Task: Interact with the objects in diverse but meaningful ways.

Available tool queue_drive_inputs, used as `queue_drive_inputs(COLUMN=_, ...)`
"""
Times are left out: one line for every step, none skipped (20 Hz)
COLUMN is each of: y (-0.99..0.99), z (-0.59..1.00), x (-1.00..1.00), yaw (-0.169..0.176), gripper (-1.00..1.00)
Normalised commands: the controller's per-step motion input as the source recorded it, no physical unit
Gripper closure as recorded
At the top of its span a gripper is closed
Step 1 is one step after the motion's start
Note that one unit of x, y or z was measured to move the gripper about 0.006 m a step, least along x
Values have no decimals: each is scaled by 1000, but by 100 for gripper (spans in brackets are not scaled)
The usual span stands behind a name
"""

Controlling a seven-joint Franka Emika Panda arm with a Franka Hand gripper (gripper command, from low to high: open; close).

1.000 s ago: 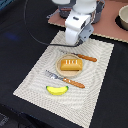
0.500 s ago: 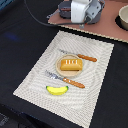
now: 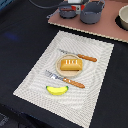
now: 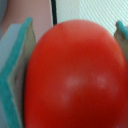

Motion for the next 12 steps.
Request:
queue_drive_inputs(y=509, z=-51, x=-931, yaw=0, gripper=100)
queue_drive_inputs(y=511, z=-57, x=-914, yaw=0, gripper=100)
queue_drive_inputs(y=529, z=-54, x=-897, yaw=0, gripper=100)
queue_drive_inputs(y=571, z=-51, x=-849, yaw=0, gripper=100)
queue_drive_inputs(y=609, z=-54, x=-703, yaw=0, gripper=100)
queue_drive_inputs(y=589, z=-49, x=-503, yaw=0, gripper=100)
queue_drive_inputs(y=597, z=-43, x=-374, yaw=0, gripper=100)
queue_drive_inputs(y=603, z=-40, x=-277, yaw=0, gripper=100)
queue_drive_inputs(y=603, z=-54, x=-211, yaw=-4, gripper=100)
queue_drive_inputs(y=629, z=-57, x=-129, yaw=-13, gripper=100)
queue_drive_inputs(y=646, z=-71, x=-131, yaw=-14, gripper=100)
queue_drive_inputs(y=643, z=-86, x=-140, yaw=-12, gripper=100)
